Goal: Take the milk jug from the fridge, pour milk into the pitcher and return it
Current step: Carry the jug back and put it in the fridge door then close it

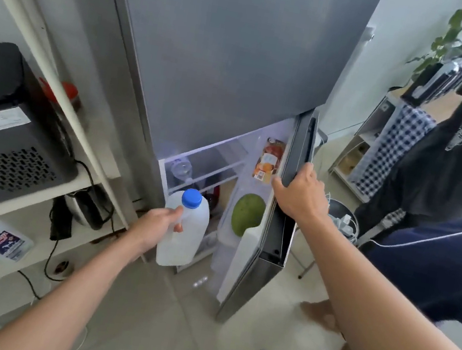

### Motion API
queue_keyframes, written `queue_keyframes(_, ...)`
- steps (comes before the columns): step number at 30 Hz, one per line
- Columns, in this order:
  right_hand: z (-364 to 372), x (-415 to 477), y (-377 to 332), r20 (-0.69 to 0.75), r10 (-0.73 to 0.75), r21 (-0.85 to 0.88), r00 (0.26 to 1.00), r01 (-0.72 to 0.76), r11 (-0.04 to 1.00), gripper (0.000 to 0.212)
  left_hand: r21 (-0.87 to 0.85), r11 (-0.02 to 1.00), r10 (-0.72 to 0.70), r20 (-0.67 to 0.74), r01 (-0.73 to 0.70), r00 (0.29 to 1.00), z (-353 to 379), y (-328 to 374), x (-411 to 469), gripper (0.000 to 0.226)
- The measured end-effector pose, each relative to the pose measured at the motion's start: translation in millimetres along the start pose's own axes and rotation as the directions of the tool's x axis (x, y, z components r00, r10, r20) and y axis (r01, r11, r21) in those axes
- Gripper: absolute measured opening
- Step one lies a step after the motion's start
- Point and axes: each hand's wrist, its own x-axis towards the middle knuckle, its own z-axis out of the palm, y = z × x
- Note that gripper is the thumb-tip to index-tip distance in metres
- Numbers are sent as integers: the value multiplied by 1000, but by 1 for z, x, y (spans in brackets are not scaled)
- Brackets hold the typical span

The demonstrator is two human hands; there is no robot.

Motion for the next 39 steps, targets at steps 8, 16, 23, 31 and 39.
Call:
queue_keyframes(8, -6, 8, 35, 78, -10, -20, 997, 12, 1000, 78, 230, 969, -102, 29, 92, 994, 50, 10, 26, 61)
queue_keyframes(16, -20, 15, 75, 56, -72, -28, 996, 73, 997, 82, 219, 972, -109, 116, 81, 987, 96, 31, 30, 51)
queue_keyframes(23, -27, 17, 88, 26, -94, -17, 995, 95, 995, 79, -225, 945, -192, 206, 237, 960, 139, 19, 54, 41)
queue_keyframes(31, -31, 18, 95, 25, -96, 34, 995, 95, 995, 79, -549, 773, -208, 254, 317, 945, 184, -1, 72, 49)
queue_keyframes(39, -32, 19, 98, 23, -96, 67, 995, 94, 993, 80, -654, 672, -276, 213, 346, 937, 224, 1, 73, 29)
